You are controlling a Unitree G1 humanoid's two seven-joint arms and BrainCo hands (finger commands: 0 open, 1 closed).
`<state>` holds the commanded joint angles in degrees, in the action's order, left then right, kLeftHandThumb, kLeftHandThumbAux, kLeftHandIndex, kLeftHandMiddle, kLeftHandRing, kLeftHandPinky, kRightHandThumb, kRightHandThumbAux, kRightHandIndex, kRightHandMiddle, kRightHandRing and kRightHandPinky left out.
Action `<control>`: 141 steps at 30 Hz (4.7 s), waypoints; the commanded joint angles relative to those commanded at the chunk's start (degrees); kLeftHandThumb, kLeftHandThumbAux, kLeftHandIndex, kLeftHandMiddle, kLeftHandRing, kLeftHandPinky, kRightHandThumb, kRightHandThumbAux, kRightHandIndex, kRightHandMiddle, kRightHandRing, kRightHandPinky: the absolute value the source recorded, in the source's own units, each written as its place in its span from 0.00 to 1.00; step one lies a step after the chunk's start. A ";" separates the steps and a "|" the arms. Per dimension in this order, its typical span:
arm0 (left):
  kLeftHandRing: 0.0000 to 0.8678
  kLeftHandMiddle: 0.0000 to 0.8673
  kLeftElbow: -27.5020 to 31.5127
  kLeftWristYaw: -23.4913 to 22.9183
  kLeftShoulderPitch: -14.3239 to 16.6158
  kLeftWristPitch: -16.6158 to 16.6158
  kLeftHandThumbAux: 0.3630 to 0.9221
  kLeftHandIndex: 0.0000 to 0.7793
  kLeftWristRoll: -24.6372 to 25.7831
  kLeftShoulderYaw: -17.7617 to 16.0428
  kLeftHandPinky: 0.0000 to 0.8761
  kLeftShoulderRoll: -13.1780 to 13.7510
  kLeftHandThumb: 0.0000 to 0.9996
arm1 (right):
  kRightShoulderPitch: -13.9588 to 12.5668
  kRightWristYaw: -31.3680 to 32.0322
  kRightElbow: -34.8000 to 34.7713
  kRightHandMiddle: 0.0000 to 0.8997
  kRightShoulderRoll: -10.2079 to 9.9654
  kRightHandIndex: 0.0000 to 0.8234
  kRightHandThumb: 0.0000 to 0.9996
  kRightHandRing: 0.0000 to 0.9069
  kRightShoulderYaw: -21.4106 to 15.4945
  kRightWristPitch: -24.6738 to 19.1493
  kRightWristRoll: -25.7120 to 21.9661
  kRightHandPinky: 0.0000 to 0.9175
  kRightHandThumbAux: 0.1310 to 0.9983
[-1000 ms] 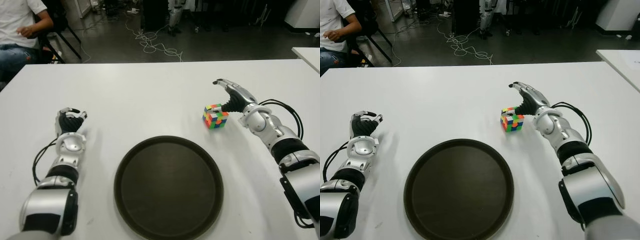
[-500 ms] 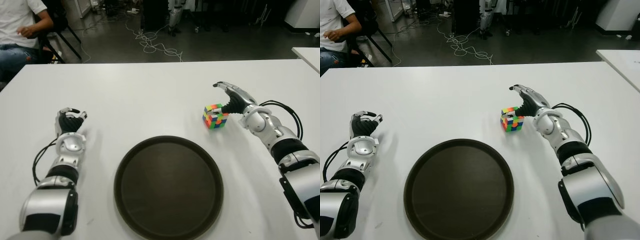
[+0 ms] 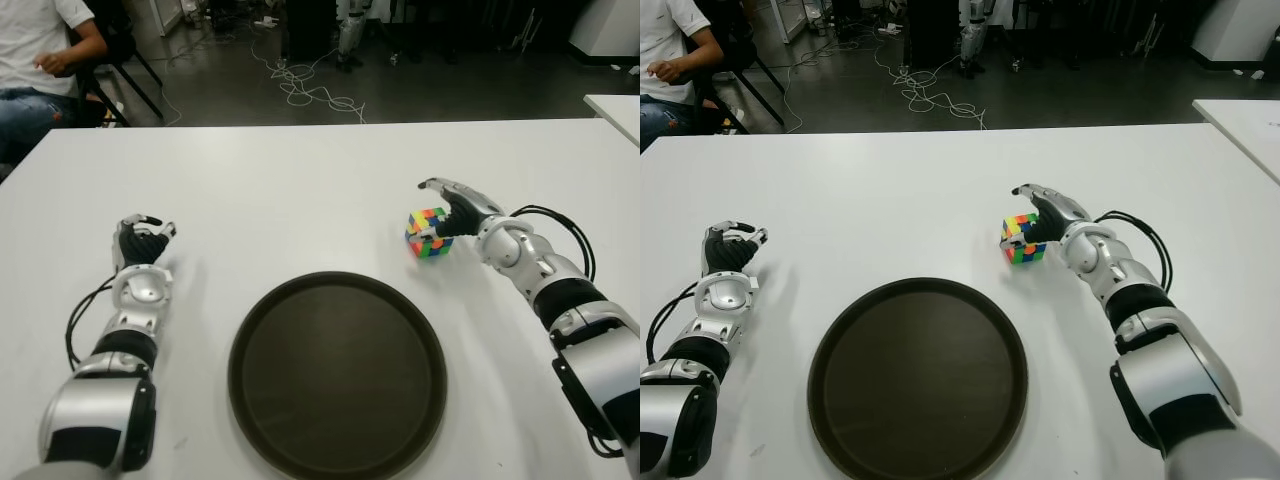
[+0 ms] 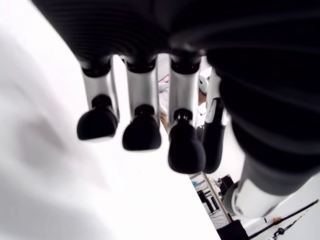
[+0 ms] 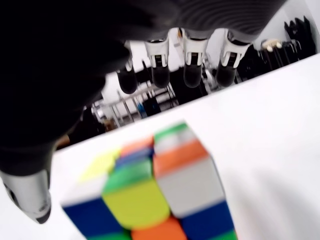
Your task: Pick up the Rubik's Cube and put it in the plate
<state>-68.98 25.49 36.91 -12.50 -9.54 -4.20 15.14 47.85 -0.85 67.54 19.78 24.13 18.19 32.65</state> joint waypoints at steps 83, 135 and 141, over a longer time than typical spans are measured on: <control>0.94 0.93 0.03 0.87 0.16 1.24 0.60 0.57 0.20 -0.32 0.92 -0.02 0.71 | -1.87 0.18 1.16 0.03 -2.32 0.01 0.00 0.03 0.38 -2.59 -0.20 0.00 0.62; 0.93 0.93 0.21 1.04 0.06 1.29 0.60 0.57 0.00 -0.19 0.92 0.04 0.71 | -2.24 -1.87 1.14 0.03 -1.29 0.01 0.00 0.02 -0.47 -4.23 -0.37 0.00 0.64; 0.93 0.92 0.06 0.74 0.10 1.31 0.60 0.57 0.04 -0.20 0.91 0.13 0.71 | -2.39 -1.66 1.02 0.04 -1.32 0.02 0.00 0.04 -0.77 -3.67 -0.86 0.00 0.65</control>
<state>-68.92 26.23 37.01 -11.19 -9.50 -4.40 15.27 45.46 -2.51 68.55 18.46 23.36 14.52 31.79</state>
